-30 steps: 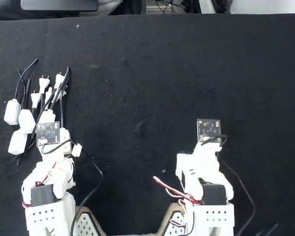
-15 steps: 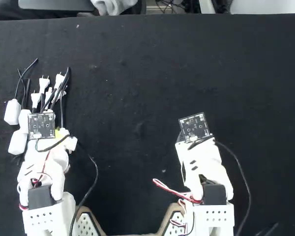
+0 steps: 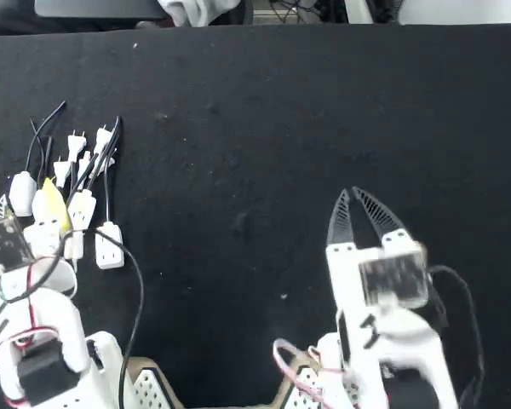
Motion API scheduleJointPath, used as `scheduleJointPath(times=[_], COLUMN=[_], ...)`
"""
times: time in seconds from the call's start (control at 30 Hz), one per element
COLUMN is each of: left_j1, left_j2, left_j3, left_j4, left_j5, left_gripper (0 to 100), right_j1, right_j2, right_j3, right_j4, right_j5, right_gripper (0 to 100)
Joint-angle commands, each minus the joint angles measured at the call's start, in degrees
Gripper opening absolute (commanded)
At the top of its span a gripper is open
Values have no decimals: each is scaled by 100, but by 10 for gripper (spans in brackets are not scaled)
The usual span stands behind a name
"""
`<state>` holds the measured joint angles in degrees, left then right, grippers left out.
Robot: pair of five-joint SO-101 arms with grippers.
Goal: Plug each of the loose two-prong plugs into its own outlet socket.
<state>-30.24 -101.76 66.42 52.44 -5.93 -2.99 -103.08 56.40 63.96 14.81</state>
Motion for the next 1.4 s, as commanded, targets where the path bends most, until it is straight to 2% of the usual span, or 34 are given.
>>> scheduleJointPath(times=[0.0,0.13,0.2,0.37,0.43,0.57,0.67,0.87,0.97,1.37], left_j1=[-84,-119,-119,-303,-479,-664,-681,-611,-637,-664], left_j2=[1213,3174,4255,6857,7745,9292,10233,11446,11851,12149], left_j3=[-963,-1666,-2185,-3785,-4523,-5842,-6466,-7336,-7626,-7635], left_j4=[334,440,765,1635,1873,2259,2347,2312,2347,2963], left_j5=[62,-404,-747,-1468,-1749,-2233,-2242,-1547,-1284,-1213], left_gripper=[213,215,216,217,217,217,217,227,293,274], right_j1=[-695,-1231,-1354,-2004,-2303,-2743,-2936,-3068,-3068,-3068], right_j2=[92,1446,2281,4198,4725,5332,5473,5499,5499,5481], right_j3=[-892,-1279,-1473,-1692,-1596,-866,-31,1165,1305,1314], right_j4=[211,132,97,88,-88,-1011,-1960,-3130,-3200,-3218], right_j5=[-176,-237,-246,-202,-246,-255,-255,-255,-255,-255], right_gripper=[15,16,24,165,176,155,145,145,145,145])
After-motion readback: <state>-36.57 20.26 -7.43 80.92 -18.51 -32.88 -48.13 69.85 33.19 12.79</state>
